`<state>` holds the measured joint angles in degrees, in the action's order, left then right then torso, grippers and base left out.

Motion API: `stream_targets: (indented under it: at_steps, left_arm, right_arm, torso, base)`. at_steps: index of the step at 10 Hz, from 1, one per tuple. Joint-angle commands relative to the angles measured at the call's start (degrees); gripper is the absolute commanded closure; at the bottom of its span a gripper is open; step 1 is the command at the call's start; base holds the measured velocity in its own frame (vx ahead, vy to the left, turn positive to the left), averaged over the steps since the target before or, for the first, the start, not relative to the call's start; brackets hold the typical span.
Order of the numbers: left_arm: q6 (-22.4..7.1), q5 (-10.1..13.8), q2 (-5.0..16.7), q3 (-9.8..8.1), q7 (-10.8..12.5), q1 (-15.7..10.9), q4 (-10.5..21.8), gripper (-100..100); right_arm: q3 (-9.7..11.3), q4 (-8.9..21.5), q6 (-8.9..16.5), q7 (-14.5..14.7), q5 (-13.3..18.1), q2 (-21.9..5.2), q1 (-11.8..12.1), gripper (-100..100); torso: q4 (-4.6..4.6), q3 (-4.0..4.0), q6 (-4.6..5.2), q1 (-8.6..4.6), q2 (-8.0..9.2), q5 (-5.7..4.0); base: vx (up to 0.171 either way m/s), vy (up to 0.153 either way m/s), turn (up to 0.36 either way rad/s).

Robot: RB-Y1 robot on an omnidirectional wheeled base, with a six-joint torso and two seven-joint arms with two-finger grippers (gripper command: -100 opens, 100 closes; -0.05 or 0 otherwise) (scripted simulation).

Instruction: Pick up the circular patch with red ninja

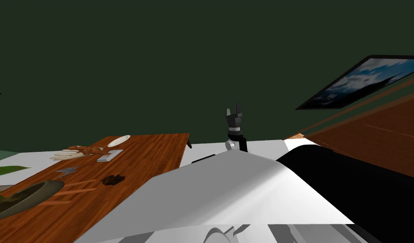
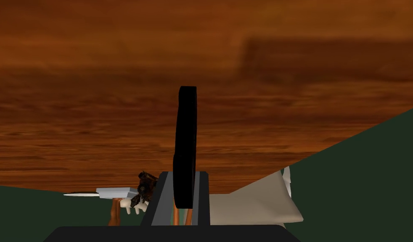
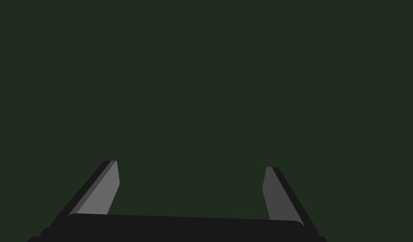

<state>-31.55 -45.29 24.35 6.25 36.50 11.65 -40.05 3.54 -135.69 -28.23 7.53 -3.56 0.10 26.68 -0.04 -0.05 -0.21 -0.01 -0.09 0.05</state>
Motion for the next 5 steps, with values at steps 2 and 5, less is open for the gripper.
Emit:
stream_targets:
  at_steps: [2, 5]
  left_arm:
    - [4.15, -2.29, -1.77, -4.62, -4.70, -2.18, 1.68, 100]
    - [5.29, -2.29, -1.77, -7.98, -8.81, -2.18, 1.68, 100]
  right_arm:
    - [0.01, 0.00, 0.00, 0.00, 0.00, 0.00, -0.01, 0]
    - [0.01, 0.00, 0.00, 0.00, 0.00, 0.00, -0.02, 0]
  torso:
    - [-0.01, -0.05, 0.08, 0.01, -0.08, 0.02]
    - [0.03, -0.05, 0.20, 0.17, -0.13, 0.26]
  base:
    - [0.080, -0.035, 0.212]
    - [0.037, -0.017, 0.047]
